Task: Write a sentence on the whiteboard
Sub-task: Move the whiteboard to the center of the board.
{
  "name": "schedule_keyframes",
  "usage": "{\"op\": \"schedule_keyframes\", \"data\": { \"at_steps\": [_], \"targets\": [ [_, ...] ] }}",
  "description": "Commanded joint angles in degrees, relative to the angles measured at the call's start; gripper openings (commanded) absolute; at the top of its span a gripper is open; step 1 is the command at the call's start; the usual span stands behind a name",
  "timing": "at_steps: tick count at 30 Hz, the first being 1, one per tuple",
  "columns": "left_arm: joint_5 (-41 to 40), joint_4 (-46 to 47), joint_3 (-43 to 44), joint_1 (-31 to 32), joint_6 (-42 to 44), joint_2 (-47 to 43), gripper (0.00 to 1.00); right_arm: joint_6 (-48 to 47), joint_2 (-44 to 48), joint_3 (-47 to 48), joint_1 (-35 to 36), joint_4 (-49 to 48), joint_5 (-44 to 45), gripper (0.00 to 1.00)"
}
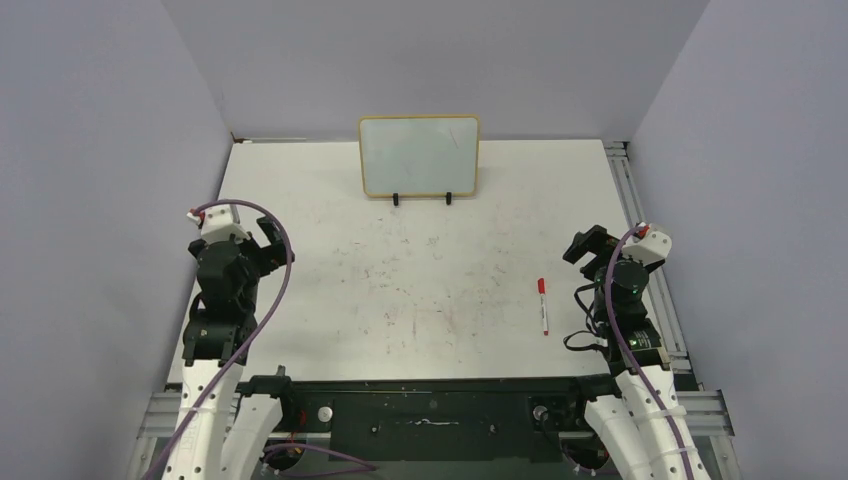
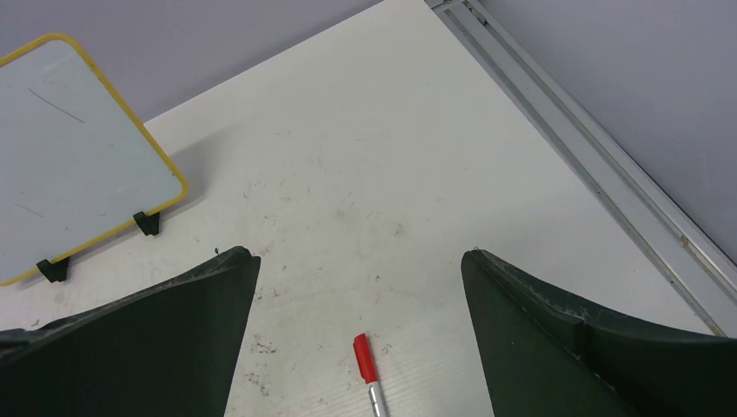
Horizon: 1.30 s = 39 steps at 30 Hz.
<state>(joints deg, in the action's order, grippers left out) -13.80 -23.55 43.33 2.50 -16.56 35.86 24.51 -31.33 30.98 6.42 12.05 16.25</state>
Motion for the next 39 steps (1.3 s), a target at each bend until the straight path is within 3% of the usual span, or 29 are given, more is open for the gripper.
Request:
{"op": "schedule_keyframes", "data": {
  "at_steps": [1,7,13,17,27,33,39],
  "targets": [
    [-2.8,-0.4,3.4,-0.4,-1.5,1.5,0.96,-0.3,-0.1,2.4,-0.1,-2.1,0.8,0.9],
    [-6.7,-1.9,4.2,-0.4,-3.8,2.6,0.96,-0.3,-0.1,2.5,-0.1,-2.1,0.6,0.9],
    [-0.5,-1.4,3.7,-0.2,-0.7,3.0,0.96,-0.1,-0.1,2.7,-0.1,-1.9,0.1,0.9],
    [0.1,-0.9,4.9,3.7,-2.1,3.8,0.96,0.2,-0.1,3.2,-0.1,-1.7,0.0,0.9],
    [-9.3,5.8,9.7,25.3,-8.3,18.9,0.97,-0.1,0.4,5.1,-0.1,-0.3,-1.3,0.9],
    [-7.0,10.8,14.8,27.6,-11.8,33.4,1.0,1.1,1.6,5.3,0.0,0.2,-4.0,0.9],
    [-8.8,13.9,22.6,29.0,-11.6,48.5,0.88,2.4,1.2,5.2,0.0,-0.5,-6.9,0.9]
  ]
}}
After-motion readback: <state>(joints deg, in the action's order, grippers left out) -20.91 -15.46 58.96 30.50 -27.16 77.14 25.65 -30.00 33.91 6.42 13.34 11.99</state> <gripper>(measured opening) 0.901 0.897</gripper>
